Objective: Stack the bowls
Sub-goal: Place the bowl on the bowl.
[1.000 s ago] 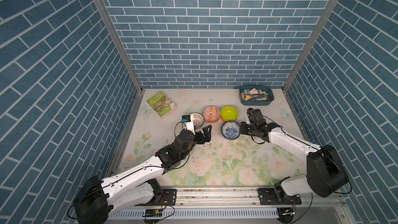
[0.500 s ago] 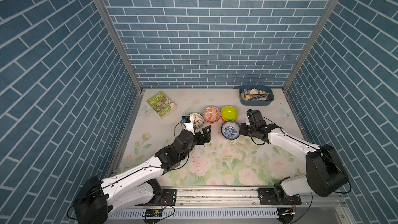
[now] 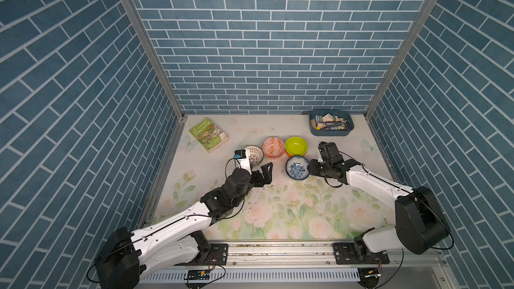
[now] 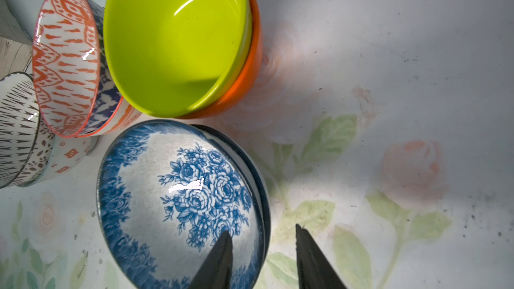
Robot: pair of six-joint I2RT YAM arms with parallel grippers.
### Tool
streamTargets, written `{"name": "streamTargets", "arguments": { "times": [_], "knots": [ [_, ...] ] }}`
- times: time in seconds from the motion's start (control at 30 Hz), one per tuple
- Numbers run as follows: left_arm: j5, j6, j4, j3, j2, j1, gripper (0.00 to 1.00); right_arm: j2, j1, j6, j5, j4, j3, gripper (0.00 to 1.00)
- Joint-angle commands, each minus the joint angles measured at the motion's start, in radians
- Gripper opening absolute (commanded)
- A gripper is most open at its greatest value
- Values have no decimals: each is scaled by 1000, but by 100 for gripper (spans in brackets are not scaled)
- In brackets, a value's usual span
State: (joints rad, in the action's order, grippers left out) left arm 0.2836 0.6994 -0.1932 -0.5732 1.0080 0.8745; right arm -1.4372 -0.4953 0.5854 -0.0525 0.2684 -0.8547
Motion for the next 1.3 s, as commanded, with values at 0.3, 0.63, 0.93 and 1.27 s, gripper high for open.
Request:
{"name": "streamTargets", "arguments": {
  "times": [0.3,0.63,0.93,1.27],
  "knots": [
    [9,-5,3,5,-6,-5,100,-68,-3,-36,20,22,-71,32],
    [12,2,-5,20,-13,-5,100,-55,-3,-29,9,32,-69,21],
    [13,2,-1,22,-20,-4,100,-65,-4,-24,-1,26,-66,20],
    [19,6,-8,35,-31,-5,100,-30,-3,-8,-10,41,-62,8]
  ]
}}
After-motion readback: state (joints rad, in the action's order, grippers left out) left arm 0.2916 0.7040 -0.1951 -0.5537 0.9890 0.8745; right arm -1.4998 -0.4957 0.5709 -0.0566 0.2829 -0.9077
